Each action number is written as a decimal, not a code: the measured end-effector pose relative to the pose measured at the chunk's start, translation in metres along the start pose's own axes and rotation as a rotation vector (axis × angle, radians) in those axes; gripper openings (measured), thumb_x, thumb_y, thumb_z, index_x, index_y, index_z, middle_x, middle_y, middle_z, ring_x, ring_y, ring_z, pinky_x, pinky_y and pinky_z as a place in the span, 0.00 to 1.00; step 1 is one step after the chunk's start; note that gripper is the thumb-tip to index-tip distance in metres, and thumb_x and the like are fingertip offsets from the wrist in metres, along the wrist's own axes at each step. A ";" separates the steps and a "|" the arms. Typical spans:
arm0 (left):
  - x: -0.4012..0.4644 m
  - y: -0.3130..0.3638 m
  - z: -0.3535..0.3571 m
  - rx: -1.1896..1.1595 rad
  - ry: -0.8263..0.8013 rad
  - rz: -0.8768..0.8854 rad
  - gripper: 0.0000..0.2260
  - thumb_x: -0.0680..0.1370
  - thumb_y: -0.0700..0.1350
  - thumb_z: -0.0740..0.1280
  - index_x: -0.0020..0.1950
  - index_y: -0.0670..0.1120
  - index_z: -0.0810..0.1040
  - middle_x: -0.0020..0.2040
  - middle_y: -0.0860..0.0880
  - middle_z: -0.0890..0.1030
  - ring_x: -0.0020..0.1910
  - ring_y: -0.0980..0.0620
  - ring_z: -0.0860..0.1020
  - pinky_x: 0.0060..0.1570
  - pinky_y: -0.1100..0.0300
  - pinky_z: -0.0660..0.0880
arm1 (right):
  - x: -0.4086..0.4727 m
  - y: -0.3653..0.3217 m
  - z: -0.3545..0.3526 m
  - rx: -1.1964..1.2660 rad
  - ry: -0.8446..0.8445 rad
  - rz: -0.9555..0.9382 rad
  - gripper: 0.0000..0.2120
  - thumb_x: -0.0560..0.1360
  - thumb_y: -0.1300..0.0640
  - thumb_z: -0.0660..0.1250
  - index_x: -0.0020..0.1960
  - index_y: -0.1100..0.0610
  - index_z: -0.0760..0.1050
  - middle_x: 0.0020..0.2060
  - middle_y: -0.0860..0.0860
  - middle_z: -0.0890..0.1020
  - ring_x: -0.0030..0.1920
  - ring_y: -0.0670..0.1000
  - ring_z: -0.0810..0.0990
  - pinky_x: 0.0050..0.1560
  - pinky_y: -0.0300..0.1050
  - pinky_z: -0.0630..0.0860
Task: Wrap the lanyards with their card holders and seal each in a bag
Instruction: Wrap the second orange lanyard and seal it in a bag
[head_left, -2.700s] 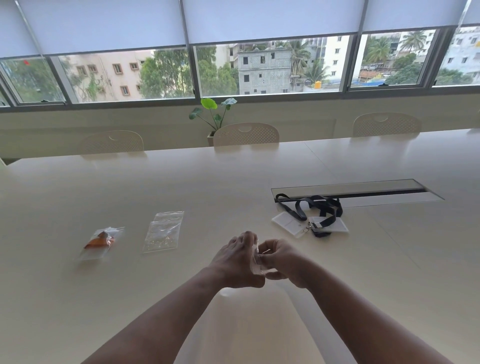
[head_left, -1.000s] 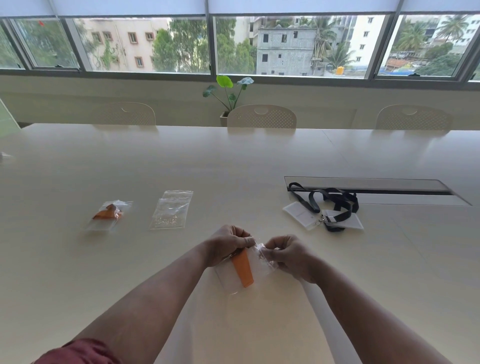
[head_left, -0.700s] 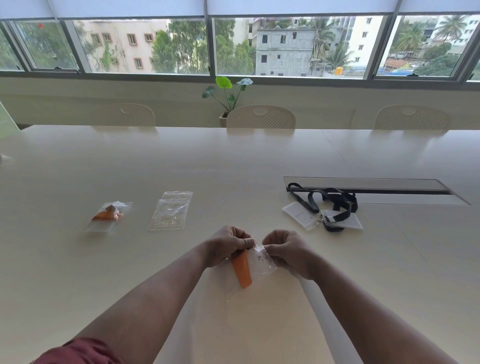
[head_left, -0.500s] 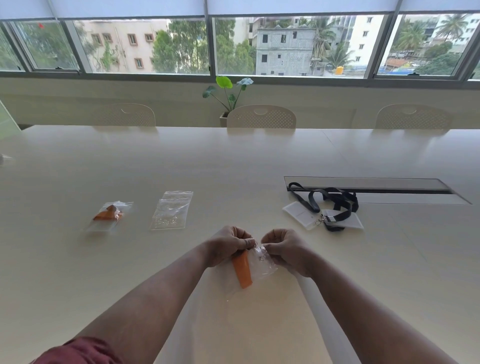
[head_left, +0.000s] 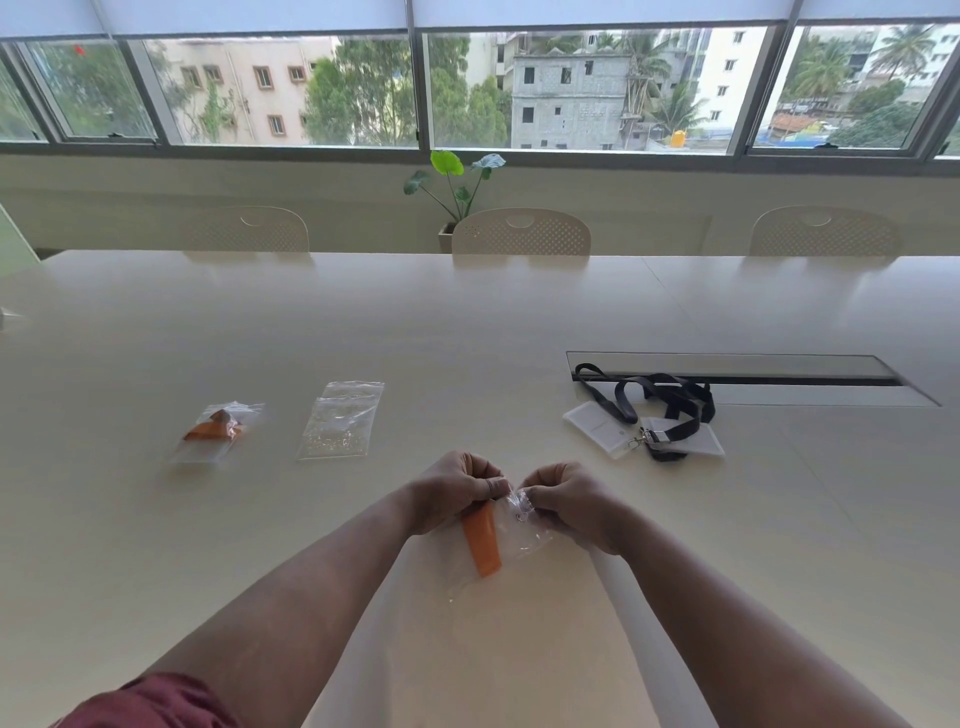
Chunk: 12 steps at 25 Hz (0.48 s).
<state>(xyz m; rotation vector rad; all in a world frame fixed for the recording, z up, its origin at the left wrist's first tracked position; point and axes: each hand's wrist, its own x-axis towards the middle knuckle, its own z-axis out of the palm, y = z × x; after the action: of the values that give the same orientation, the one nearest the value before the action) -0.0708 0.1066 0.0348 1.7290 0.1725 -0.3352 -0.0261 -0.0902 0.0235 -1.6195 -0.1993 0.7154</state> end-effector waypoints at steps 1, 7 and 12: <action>0.000 0.001 0.000 0.007 -0.003 0.004 0.11 0.79 0.39 0.72 0.54 0.31 0.81 0.45 0.38 0.81 0.40 0.46 0.77 0.40 0.58 0.75 | 0.000 0.000 0.000 0.003 -0.006 0.004 0.06 0.76 0.66 0.70 0.41 0.60 0.81 0.32 0.55 0.79 0.31 0.48 0.76 0.35 0.40 0.75; -0.001 0.001 0.003 0.037 0.015 0.013 0.11 0.79 0.39 0.72 0.54 0.31 0.81 0.43 0.40 0.81 0.36 0.50 0.76 0.37 0.59 0.75 | 0.000 0.001 -0.001 0.029 -0.021 0.010 0.06 0.77 0.66 0.69 0.42 0.60 0.80 0.32 0.55 0.79 0.30 0.47 0.75 0.32 0.38 0.74; 0.001 -0.002 0.003 0.066 0.035 0.024 0.06 0.79 0.42 0.73 0.49 0.38 0.84 0.40 0.44 0.82 0.35 0.51 0.77 0.36 0.60 0.76 | -0.003 -0.001 0.000 0.055 -0.027 0.008 0.08 0.78 0.66 0.68 0.41 0.60 0.80 0.30 0.53 0.79 0.28 0.46 0.75 0.30 0.36 0.74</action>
<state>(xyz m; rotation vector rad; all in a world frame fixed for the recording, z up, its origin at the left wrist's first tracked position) -0.0711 0.1039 0.0322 1.8014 0.1672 -0.2960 -0.0278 -0.0916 0.0251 -1.5601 -0.1918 0.7432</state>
